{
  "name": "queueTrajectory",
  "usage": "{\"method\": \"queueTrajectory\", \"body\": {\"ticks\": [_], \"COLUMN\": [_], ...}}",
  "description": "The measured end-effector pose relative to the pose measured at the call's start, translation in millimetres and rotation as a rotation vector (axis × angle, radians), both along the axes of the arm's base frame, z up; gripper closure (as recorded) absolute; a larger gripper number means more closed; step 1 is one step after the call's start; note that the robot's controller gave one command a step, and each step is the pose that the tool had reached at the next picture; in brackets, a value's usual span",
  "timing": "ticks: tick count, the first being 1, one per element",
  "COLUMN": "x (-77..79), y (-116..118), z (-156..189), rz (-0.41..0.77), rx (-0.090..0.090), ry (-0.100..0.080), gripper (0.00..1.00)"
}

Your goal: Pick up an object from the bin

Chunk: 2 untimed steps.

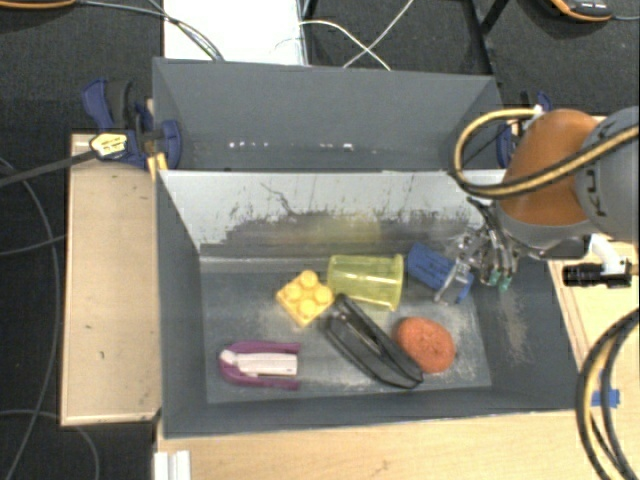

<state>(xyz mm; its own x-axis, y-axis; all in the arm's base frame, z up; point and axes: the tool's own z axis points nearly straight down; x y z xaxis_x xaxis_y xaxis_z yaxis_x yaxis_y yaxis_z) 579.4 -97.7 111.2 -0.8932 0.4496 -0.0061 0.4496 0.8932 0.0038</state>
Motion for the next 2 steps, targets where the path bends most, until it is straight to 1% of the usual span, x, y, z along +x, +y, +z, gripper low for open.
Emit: {"method": "queueTrajectory", "body": {"ticks": [1, 2], "x": [-1.0, -0.7], "y": [0.1, 0.0], "z": [10.6, 36.1], "rz": [0.001, 0.002], "rx": [0.001, 0.001], "ry": [0.005, 0.003], "gripper": [1.0, 1.0]}}
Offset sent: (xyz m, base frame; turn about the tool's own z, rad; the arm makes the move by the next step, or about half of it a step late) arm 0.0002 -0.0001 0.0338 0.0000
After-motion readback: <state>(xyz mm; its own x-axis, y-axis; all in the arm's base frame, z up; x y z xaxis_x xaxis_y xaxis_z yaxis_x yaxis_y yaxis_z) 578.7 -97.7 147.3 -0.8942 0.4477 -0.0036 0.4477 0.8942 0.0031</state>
